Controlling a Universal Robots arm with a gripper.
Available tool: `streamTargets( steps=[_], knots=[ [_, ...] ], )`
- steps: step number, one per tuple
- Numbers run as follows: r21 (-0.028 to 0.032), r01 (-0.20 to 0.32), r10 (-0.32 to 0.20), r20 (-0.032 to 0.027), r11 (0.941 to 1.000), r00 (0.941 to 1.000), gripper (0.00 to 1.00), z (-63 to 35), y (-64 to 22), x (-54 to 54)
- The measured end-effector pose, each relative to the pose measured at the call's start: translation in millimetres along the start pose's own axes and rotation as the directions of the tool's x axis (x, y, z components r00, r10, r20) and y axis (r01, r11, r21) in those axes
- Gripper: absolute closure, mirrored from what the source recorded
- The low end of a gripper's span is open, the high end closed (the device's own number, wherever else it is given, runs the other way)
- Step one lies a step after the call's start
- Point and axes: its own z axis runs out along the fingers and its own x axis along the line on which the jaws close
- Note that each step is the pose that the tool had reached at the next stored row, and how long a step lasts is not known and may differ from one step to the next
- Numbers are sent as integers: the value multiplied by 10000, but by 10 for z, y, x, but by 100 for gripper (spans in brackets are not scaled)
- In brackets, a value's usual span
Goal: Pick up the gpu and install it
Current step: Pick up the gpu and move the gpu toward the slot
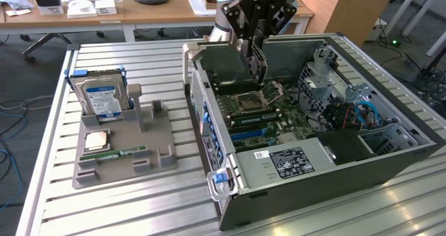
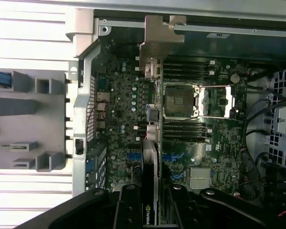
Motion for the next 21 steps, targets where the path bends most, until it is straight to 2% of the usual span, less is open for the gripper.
streamTargets(
  steps=[21],
  knots=[
    [1, 0, 0, 0, 10000, 10000, 74, 7, -4, -252]
  ],
)
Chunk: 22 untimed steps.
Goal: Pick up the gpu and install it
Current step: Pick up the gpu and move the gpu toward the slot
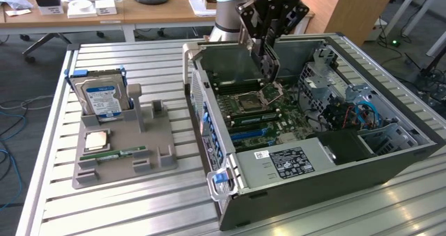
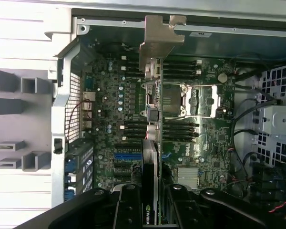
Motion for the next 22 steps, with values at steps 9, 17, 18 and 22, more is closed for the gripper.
streamTargets(
  steps=[9, 17, 18, 22],
  knots=[
    [0, 0, 0, -1, 10000, 10000, 74, 3, -2, -102],
    [0, 0, 0, 0, 10000, 10000, 74, 5, -3, -188],
    [0, 0, 0, 0, 10000, 10000, 74, 6, -3, -199],
    [0, 0, 0, 0, 10000, 10000, 74, 7, -4, -243]
  ],
)
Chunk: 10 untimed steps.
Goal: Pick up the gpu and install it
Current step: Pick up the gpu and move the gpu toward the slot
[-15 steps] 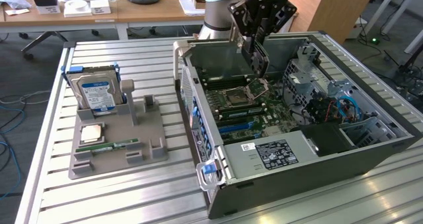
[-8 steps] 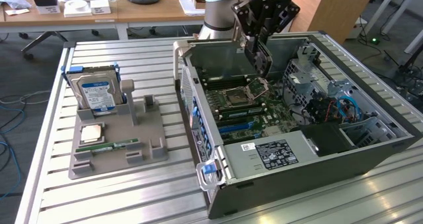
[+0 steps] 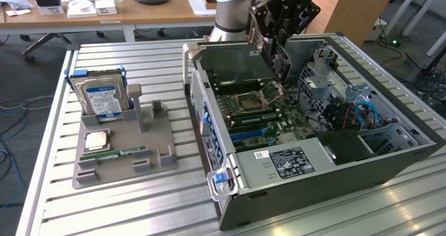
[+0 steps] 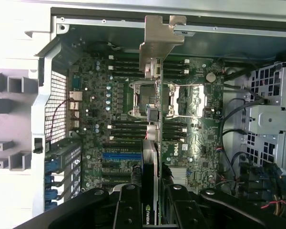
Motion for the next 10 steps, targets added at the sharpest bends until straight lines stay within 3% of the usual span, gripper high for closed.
streamTargets(
  steps=[10],
  knots=[
    [0, 0, 0, 0, 10000, 10000, 74, 3, -2, -109]
  ],
)
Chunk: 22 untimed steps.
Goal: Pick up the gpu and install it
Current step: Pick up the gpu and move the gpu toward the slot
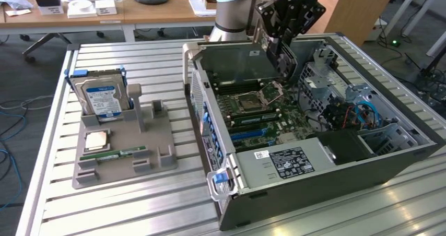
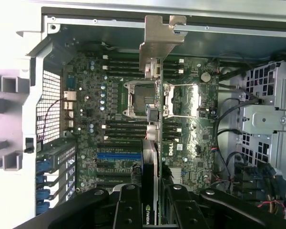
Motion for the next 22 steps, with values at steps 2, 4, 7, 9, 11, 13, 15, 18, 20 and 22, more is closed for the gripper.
streamTargets(
  steps=[2, 4, 7, 9, 11, 13, 15, 18, 20, 22],
  knots=[
    [0, 0, 0, 0, 10000, 10000, 74, 1, -1, -21],
    [0, 0, 0, 0, 10000, 10000, 74, 1, -1, -43],
    [0, -1, 1, 0, 10000, 10000, 74, 2, -1, -76],
    [1, -1, 1, 0, 10000, 10000, 74, 2, -2, -99],
    [0, 0, 0, 0, 10000, 10000, 74, 3, -2, -121],
    [1, 0, 0, 0, 10000, 10000, 74, 4, -2, -144],
    [0, 0, 0, 0, 10000, 10000, 74, 5, -3, -167],
    [0, -1, 1, 0, 10000, 10000, 74, 6, -3, -201],
    [0, -1, 1, 0, 10000, 10000, 74, 6, -4, -224],
    [0, -1, 1, 0, 10000, 10000, 74, 7, -4, -250]
  ],
)
